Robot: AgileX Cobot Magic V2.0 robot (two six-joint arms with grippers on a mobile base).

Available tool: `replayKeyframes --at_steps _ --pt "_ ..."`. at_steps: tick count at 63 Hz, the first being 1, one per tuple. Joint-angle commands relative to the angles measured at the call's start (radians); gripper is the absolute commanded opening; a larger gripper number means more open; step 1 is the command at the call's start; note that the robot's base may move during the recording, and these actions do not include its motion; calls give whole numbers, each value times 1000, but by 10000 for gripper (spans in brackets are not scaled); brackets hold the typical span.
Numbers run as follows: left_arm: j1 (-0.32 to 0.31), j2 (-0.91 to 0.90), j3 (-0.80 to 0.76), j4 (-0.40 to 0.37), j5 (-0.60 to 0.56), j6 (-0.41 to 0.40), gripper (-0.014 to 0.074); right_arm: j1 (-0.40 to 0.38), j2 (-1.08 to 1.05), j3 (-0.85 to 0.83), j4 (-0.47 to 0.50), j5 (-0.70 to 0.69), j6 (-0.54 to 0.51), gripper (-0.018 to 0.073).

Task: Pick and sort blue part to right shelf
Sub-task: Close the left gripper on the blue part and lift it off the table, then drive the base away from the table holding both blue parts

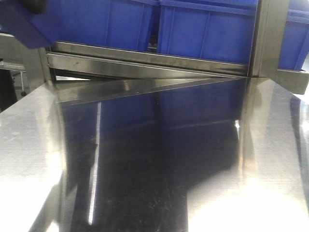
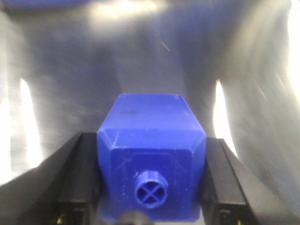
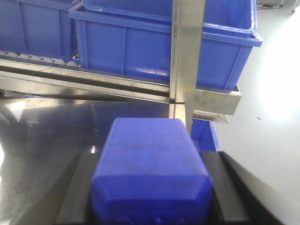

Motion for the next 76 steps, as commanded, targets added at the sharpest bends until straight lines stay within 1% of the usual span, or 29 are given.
replayKeyframes --at_steps 1,10,19,26,36,40,46,76 --pt "36 -101 34 -22 -140 5 293 -6 0 -31 -13 -83 -4 400" --pt "109 -221 131 -22 -196 5 293 -6 0 -31 -13 -83 -4 400" --pt "178 -332 207 -5 -214 5 293 -6 0 -31 -13 -83 -4 400" --pt "233 -419 255 34 -214 5 293 -6 0 -31 -13 -83 -4 400" --pt "295 -549 297 78 -214 5 293 -6 0 -31 -13 -83 -4 400" --pt "306 -588 301 104 -214 5 293 -6 0 -31 -13 -83 -4 400" --pt "305 -629 301 149 -214 5 293 -6 0 -31 -13 -83 -4 400" --pt "305 -646 301 150 -214 5 293 -6 0 -31 -13 -83 -4 400"
